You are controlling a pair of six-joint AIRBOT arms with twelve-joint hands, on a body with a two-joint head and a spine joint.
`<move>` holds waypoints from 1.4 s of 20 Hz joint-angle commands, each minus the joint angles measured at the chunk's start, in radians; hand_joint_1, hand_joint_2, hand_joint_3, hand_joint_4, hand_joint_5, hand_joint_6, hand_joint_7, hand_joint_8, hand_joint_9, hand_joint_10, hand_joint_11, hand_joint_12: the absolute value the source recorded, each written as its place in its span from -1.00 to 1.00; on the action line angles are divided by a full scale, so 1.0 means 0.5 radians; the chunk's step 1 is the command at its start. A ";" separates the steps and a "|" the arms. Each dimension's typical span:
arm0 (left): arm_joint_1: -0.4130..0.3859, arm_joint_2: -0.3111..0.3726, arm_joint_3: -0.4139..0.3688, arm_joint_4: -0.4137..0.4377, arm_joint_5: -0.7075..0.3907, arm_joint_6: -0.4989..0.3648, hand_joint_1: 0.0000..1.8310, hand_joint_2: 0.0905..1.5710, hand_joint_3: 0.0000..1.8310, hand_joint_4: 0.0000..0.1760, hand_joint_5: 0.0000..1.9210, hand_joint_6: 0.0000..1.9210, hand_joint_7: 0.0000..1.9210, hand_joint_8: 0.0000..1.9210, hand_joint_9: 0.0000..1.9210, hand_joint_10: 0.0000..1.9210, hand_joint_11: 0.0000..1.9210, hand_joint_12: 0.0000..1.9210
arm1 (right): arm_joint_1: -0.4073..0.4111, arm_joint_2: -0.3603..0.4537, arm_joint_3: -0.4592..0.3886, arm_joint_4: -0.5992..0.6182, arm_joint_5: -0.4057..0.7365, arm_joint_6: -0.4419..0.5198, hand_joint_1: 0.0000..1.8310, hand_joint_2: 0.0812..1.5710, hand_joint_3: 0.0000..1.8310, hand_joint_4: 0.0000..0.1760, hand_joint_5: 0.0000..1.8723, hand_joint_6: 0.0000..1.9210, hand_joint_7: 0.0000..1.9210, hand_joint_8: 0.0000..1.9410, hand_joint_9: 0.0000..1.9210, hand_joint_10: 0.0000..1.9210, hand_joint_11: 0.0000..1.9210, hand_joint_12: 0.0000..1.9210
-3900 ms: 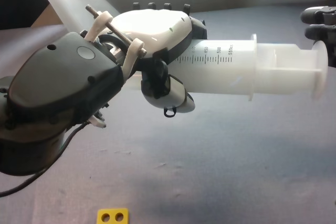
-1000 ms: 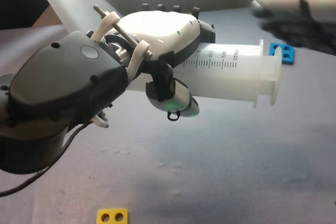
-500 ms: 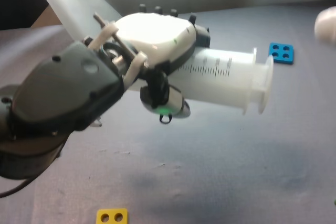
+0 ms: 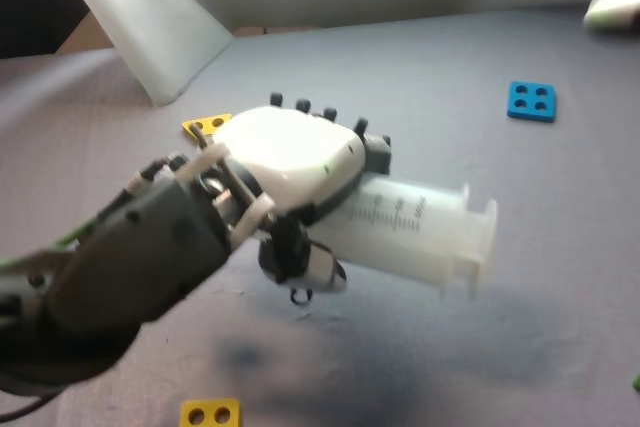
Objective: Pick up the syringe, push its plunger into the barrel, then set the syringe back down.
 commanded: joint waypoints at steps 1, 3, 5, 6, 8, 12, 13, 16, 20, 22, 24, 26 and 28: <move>0.008 -0.014 -0.002 0.144 -0.183 -0.050 0.45 0.57 -1.00 -1.00 -0.27 0.36 -0.27 0.56 -0.31 0.65 -0.55 0.62 | 0.033 -0.017 0.002 0.098 0.156 0.015 -1.00 0.65 -1.00 -1.00 -0.75 -1.00 -0.78 -1.00 -0.84 -1.00 -1.00 -0.81; 0.062 -0.030 -0.002 0.197 -0.216 -0.104 0.45 0.58 -1.00 -1.00 -0.28 0.39 -0.28 0.58 -0.32 0.66 -0.54 0.63 | 0.047 -0.019 0.015 0.097 0.156 0.021 -1.00 0.66 -1.00 -1.00 -0.75 -1.00 -0.78 -1.00 -0.84 -1.00 -1.00 -0.81; 0.106 -0.040 -0.001 0.233 -0.240 -0.118 0.45 0.57 -1.00 -1.00 -0.26 0.38 -0.28 0.56 -0.32 0.64 -0.55 0.62 | 0.056 -0.021 0.015 0.097 0.156 0.024 -1.00 0.66 -1.00 -1.00 -0.75 -1.00 -0.78 -1.00 -0.84 -1.00 -1.00 -0.78; 0.123 -0.044 0.001 0.241 -0.241 -0.123 0.46 0.56 -1.00 -1.00 -0.25 0.36 -0.26 0.54 -0.31 0.62 -0.54 0.61 | 0.062 -0.023 0.015 0.097 0.156 0.024 -1.00 0.66 -1.00 -1.00 -0.75 -1.00 -0.78 -1.00 -0.85 -1.00 -1.00 -0.78; 0.155 -0.052 0.001 0.276 -0.254 -0.159 0.45 0.57 -1.00 -1.00 -0.26 0.37 -0.27 0.56 -0.33 0.65 -0.58 0.64 | 0.071 -0.024 0.015 0.097 0.156 0.024 -1.00 0.66 -1.00 -1.00 -0.75 -1.00 -0.78 -1.00 -0.85 -1.00 -1.00 -0.80; 0.209 -0.077 -0.001 0.320 -0.302 -0.219 0.45 0.58 -1.00 -1.00 -0.26 0.39 -0.30 0.58 -0.34 0.66 -0.58 0.64 | 0.071 -0.028 0.015 0.096 0.156 0.023 -1.00 0.65 -1.00 -1.00 -0.76 -1.00 -0.78 -1.00 -0.85 -1.00 -1.00 -0.83; 0.221 -0.081 -0.002 0.323 -0.308 -0.223 0.45 0.58 -1.00 -1.00 -0.26 0.39 -0.30 0.58 -0.34 0.66 -0.58 0.64 | 0.071 -0.029 0.015 0.096 0.155 0.022 -1.00 0.65 -1.00 -1.00 -0.76 -1.00 -0.78 -1.00 -0.85 -1.00 -1.00 -0.83; 0.260 -0.092 -0.002 0.353 -0.333 -0.258 0.45 0.58 -1.00 -1.00 -0.27 0.40 -0.29 0.59 -0.34 0.66 -0.58 0.65 | 0.072 -0.031 0.015 0.095 0.155 0.021 -1.00 0.65 -1.00 -1.00 -0.75 -1.00 -0.77 -1.00 -0.84 -1.00 -1.00 -0.77; 0.273 -0.096 -0.006 0.360 -0.345 -0.265 0.45 0.57 -1.00 -1.00 -0.25 0.35 -0.28 0.57 -0.33 0.65 -0.57 0.62 | 0.072 -0.031 0.015 0.092 0.154 0.021 -1.00 0.66 -1.00 -1.00 -0.75 -1.00 -0.77 -1.00 -0.83 -1.00 -1.00 -0.78; 0.270 -0.095 -0.005 0.361 -0.345 -0.267 0.45 0.58 -1.00 -1.00 -0.26 0.39 -0.29 0.58 -0.35 0.66 -0.59 0.63 | 0.072 -0.031 0.015 0.092 0.145 0.019 -1.00 0.66 -1.00 -1.00 -0.74 -1.00 -0.76 -1.00 -0.82 -0.99 -1.00 -0.74; 0.268 -0.095 -0.005 0.362 -0.345 -0.269 0.29 0.59 -1.00 -1.00 -0.22 0.49 -0.34 0.52 -0.53 0.44 -0.78 0.61 | 0.073 -0.031 0.015 0.091 0.137 0.018 -1.00 0.66 -1.00 -1.00 -0.75 -1.00 -0.76 -1.00 -0.83 -1.00 -1.00 -0.80; 0.268 -0.095 -0.005 0.368 -0.345 -0.272 0.31 0.32 -1.00 -1.00 -0.50 -0.17 -0.51 -0.22 -0.60 -0.03 -0.89 0.42 | 0.074 -0.031 0.015 0.091 0.137 0.018 -1.00 0.67 -1.00 -1.00 -0.74 -1.00 -0.75 -1.00 -0.82 -1.00 -1.00 -0.76; 0.268 -0.095 -0.005 0.368 -0.347 -0.272 0.14 0.23 -1.00 -1.00 -0.56 -0.81 -0.53 -0.84 -0.63 -0.61 -1.00 0.18 | 0.078 -0.031 0.015 0.088 0.133 0.018 -1.00 0.66 -1.00 -1.00 -0.75 -1.00 -0.76 -1.00 -0.83 -1.00 -1.00 -0.78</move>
